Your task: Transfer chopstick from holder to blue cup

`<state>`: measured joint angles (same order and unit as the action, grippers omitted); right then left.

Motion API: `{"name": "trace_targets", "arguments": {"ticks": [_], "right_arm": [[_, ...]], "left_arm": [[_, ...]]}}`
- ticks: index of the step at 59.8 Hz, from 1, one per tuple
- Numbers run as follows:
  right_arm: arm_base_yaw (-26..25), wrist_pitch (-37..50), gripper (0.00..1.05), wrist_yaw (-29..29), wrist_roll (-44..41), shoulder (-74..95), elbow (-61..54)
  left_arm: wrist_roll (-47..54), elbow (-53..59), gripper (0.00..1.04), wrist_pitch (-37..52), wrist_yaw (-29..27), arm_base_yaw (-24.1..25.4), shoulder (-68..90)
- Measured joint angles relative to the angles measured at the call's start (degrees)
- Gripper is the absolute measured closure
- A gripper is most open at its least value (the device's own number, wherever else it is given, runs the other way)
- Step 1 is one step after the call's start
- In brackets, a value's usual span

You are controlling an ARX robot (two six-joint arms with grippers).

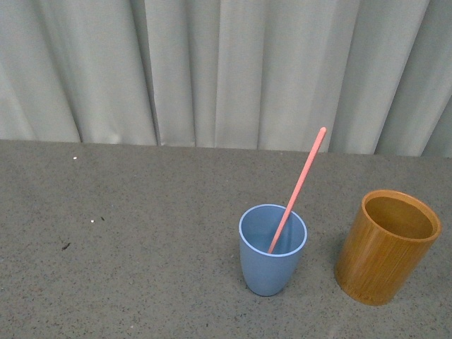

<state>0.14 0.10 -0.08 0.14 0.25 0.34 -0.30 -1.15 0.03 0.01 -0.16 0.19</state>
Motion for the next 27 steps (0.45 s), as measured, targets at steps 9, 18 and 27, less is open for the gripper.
{"name": "trace_targets", "arguments": {"ticks": [9,18,27], "right_arm": [[0.0,0.0,0.09,0.0,0.0,0.0,0.0],[0.0,0.0,0.09,0.0,0.0,0.0,0.0],[0.0,0.0,0.09,0.0,0.0,0.0,0.0]], "left_arm": [[0.0,0.0,0.07,0.0,0.0,0.0,0.0],[0.0,0.0,0.07,0.0,-0.02,0.0,0.0],[0.0,0.0,0.07,0.0,0.0,0.0,0.0]]}}
